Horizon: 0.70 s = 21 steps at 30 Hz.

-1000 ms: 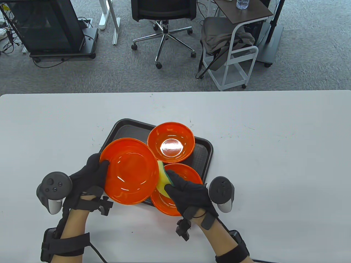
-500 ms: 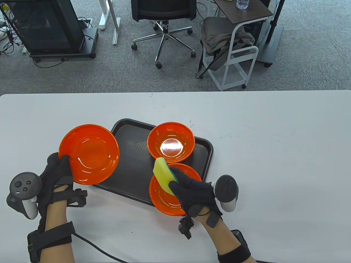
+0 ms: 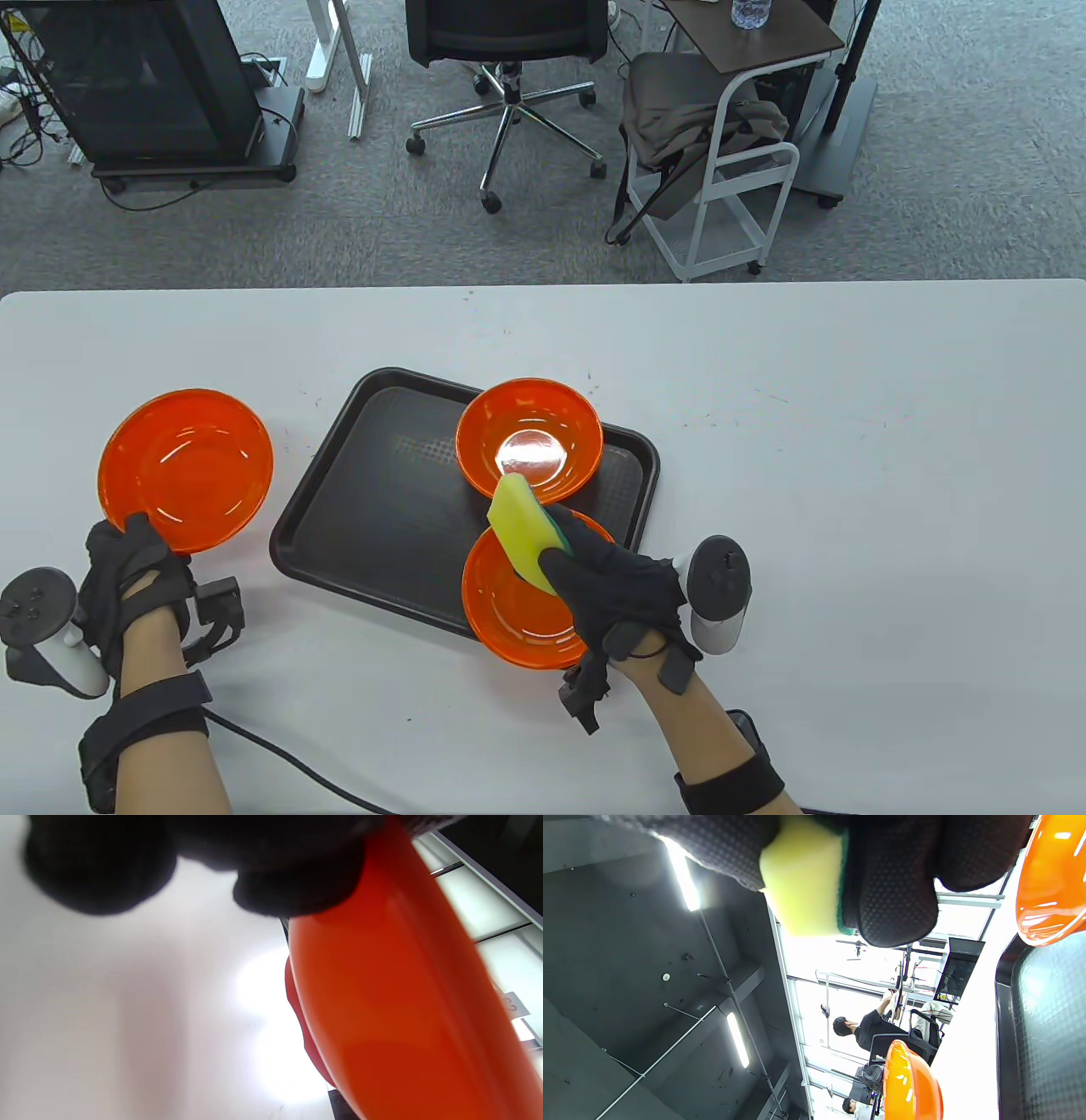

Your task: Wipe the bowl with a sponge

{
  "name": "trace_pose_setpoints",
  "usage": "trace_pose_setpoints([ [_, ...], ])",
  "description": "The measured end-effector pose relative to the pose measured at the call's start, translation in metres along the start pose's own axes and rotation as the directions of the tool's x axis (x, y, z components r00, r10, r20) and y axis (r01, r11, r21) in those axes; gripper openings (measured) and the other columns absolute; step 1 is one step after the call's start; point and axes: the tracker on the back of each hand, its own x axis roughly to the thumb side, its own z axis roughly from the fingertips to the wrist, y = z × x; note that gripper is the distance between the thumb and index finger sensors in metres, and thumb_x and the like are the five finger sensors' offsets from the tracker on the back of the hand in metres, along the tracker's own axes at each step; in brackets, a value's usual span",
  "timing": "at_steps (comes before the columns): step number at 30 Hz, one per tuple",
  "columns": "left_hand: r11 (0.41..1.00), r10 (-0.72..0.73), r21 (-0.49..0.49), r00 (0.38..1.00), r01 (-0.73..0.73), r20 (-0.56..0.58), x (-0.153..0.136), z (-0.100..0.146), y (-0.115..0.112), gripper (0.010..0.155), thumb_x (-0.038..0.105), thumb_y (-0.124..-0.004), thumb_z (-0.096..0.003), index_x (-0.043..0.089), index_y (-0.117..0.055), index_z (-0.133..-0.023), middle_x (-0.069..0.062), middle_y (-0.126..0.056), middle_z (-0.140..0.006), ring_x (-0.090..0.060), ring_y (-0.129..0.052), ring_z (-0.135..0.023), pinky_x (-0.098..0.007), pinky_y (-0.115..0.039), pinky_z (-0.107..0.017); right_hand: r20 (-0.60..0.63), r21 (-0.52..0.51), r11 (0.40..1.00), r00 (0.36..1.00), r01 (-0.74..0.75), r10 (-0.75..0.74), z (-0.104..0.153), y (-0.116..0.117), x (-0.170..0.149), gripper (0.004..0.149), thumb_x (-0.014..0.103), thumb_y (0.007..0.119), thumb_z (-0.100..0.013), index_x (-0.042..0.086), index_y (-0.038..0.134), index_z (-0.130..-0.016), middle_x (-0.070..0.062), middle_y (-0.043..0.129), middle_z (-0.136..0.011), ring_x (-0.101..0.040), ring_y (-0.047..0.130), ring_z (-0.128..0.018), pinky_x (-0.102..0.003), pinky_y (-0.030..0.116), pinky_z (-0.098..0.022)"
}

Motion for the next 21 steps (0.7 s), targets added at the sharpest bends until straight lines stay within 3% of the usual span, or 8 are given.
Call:
trace_pose_setpoints([
  [7, 1.000, -0.029, -0.003, 0.995, 0.029, -0.099, -0.021, -0.005, -0.006, 0.061, 0.044, -0.073, -0.0530, 0.008, -0.056, -0.099, -0.005, -0.095, -0.049, -0.009, -0.095, -0.012, -0.036, -0.091, -0.022, 0.000, -0.003, 1.000, 1.000, 0.027, -0.027, 0.000, -0.001, 0.001, 0.052, 0.030, 0.076, -0.056, 0.000, 0.058, -0.093, -0.029, 0.085, -0.083, -0.042, 0.096, -0.063, -0.063, 0.073, -0.051],
  [21, 0.999, -0.036, -0.018, 0.984, 0.033, -0.176, -0.038, -0.007, -0.014, 0.063, 0.043, -0.072, -0.0532, 0.006, -0.054, -0.100, -0.007, -0.095, -0.051, -0.009, -0.096, -0.014, -0.036, -0.091, -0.021, 0.009, 0.004, 1.000, 1.000, 0.026, -0.026, 0.001, -0.002, 0.001, 0.052, 0.030, 0.076, -0.056, 0.000, 0.058, -0.093, -0.029, 0.085, -0.083, -0.042, 0.096, -0.063, -0.063, 0.073, -0.051],
])
